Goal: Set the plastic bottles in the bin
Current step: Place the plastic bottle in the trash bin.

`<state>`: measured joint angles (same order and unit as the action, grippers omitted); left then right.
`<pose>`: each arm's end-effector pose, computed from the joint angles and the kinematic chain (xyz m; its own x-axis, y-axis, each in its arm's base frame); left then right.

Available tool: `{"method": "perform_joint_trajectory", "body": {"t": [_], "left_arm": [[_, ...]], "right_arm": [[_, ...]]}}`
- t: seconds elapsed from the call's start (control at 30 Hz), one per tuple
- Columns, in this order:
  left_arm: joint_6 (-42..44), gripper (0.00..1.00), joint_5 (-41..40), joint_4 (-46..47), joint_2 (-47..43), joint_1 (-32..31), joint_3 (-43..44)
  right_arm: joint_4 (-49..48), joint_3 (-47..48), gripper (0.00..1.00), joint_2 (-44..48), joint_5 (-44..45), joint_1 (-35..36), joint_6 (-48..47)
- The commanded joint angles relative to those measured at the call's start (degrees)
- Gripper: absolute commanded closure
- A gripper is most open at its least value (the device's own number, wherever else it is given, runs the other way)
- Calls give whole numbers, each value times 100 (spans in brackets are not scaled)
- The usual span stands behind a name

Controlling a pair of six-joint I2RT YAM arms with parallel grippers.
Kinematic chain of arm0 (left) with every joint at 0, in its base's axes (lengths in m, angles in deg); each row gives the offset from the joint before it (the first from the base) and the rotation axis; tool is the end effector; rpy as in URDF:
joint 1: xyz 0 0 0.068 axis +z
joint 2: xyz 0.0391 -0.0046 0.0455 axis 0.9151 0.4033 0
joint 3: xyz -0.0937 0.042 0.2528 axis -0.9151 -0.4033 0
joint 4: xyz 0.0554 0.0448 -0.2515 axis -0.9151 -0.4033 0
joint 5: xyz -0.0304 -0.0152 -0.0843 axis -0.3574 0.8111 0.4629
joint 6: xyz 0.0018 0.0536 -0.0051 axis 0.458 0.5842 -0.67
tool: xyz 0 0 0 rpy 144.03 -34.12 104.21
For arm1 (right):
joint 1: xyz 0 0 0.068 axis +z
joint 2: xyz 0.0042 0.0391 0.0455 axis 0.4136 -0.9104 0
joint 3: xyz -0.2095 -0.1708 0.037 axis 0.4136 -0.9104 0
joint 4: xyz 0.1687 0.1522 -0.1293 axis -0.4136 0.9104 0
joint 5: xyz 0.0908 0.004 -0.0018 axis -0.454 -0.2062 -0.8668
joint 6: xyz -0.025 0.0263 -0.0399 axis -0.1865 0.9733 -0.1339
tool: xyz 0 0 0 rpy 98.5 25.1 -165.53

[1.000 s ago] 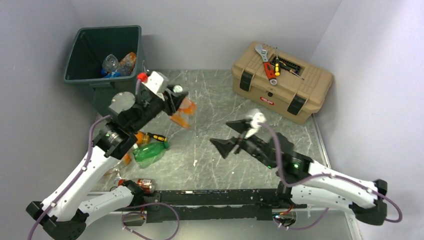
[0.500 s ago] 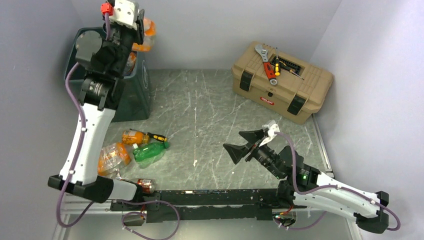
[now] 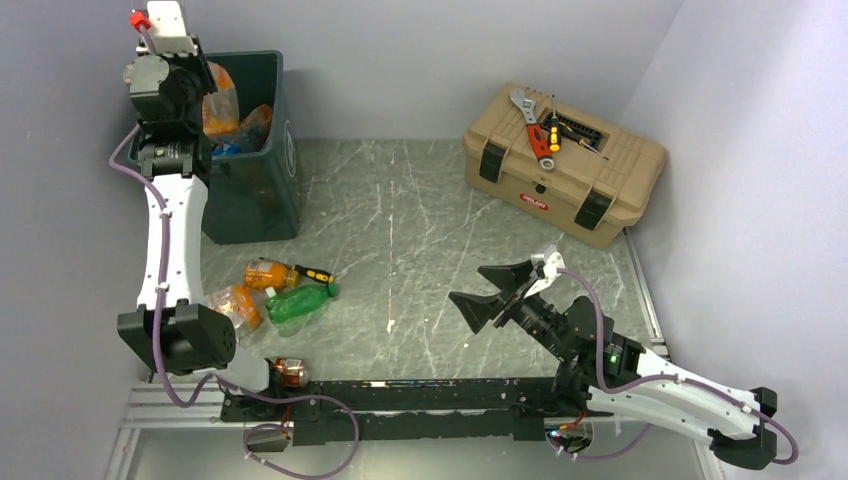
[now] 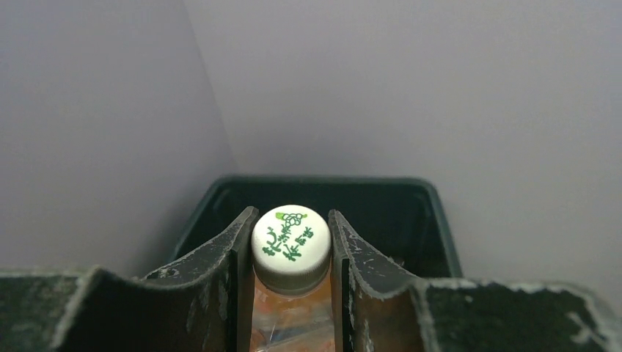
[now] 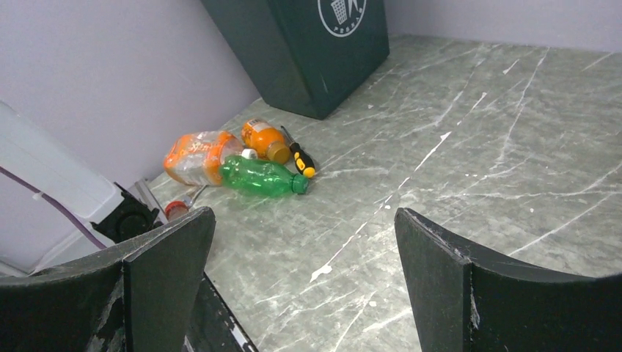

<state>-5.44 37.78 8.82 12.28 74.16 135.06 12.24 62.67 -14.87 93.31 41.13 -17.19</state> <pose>0.3236 0.0470 0.5237 0.2222 0.1199 -0.9676 -0.2106 0.9749 0.0724 0.0624 0.1092 0.3005 -0.1921 0.3020 -0.9337 -0.7035 0.6210 0.3456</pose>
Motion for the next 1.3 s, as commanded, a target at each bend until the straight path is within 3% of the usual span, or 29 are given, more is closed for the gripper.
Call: {"method": "perform_joint_trajectory", "body": {"t": [0.0,0.1,0.23,0.57,0.7,0.8,0.97,1.17,1.27], "left_arm": [[-470,100,-450,-291,123,211,-236],[-466,100,-731,-338,236,240,-426],[-463,100,-445,-453,463,264,-617],[-1649,100,1725,-1227,1023,337,-637],[-2063,100,2881,-185,690,349,-1175],[-2386,100,3170,619,387,357,-1373],[-2432,100,2725,906,82,356,-1166],[-1671,100,1104,880,-150,352,-1221],[-1290,100,356,1368,-140,356,-1417]], "right_arm": [[-206,3,3,-77,-76,17,99],[-162,34,3,-129,-38,18,70],[-43,61,3,-80,179,18,43],[-65,145,3,-253,326,13,17],[-48,149,3,-287,315,18,36],[-45,89,3,-232,340,18,84],[-51,66,3,-178,352,18,94],[5,14,3,-105,351,18,120],[3,-23,3,-73,369,18,127]]}}
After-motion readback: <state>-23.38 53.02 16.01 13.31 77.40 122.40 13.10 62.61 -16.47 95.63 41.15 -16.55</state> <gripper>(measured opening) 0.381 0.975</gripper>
